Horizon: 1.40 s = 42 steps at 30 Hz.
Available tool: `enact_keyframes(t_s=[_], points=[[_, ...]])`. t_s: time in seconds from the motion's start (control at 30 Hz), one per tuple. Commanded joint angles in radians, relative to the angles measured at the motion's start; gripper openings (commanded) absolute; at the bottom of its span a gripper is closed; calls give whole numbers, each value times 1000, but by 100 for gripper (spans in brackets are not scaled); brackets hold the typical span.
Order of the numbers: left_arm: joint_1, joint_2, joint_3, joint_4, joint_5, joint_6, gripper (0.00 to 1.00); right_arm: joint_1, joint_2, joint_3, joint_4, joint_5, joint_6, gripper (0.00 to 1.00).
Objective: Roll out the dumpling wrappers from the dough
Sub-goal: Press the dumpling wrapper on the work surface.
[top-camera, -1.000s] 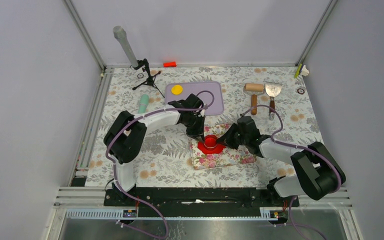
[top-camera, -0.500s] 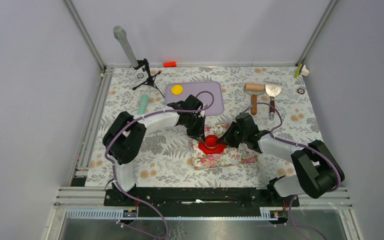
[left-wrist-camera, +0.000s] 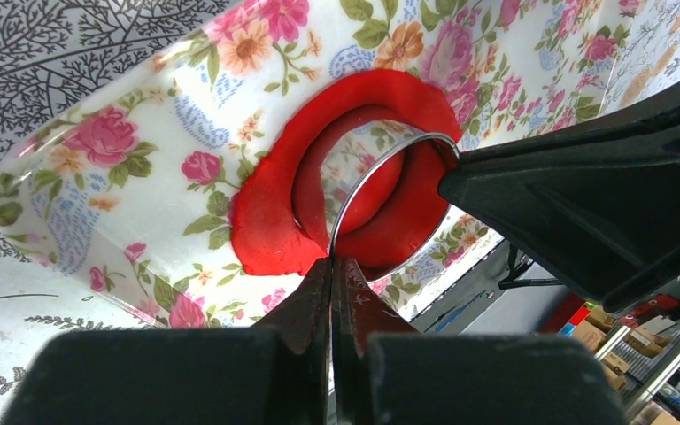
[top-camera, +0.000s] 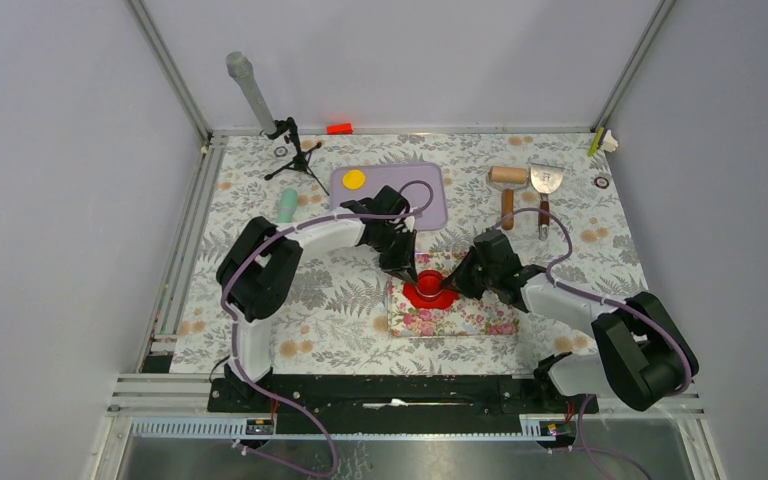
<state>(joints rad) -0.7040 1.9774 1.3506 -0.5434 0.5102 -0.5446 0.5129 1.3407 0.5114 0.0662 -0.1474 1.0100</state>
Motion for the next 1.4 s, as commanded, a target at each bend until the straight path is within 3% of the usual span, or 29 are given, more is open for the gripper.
enact_keyframes(t_s=[0.0,0.37,0.87,1.37], points=[[-70,77,-129,-17,-78,62,0,52,115,40,-116,24,1,0],[-115,10,-204,-23,-84,53,0,25,208,134,-120,57,-21,0],[-119,176,53,-72,-25,62,0,28,-7,-57,-157,49,37,0],[-163,47,-95,-76,-14,67,0,-19,165,129,-155,68,-63,0]])
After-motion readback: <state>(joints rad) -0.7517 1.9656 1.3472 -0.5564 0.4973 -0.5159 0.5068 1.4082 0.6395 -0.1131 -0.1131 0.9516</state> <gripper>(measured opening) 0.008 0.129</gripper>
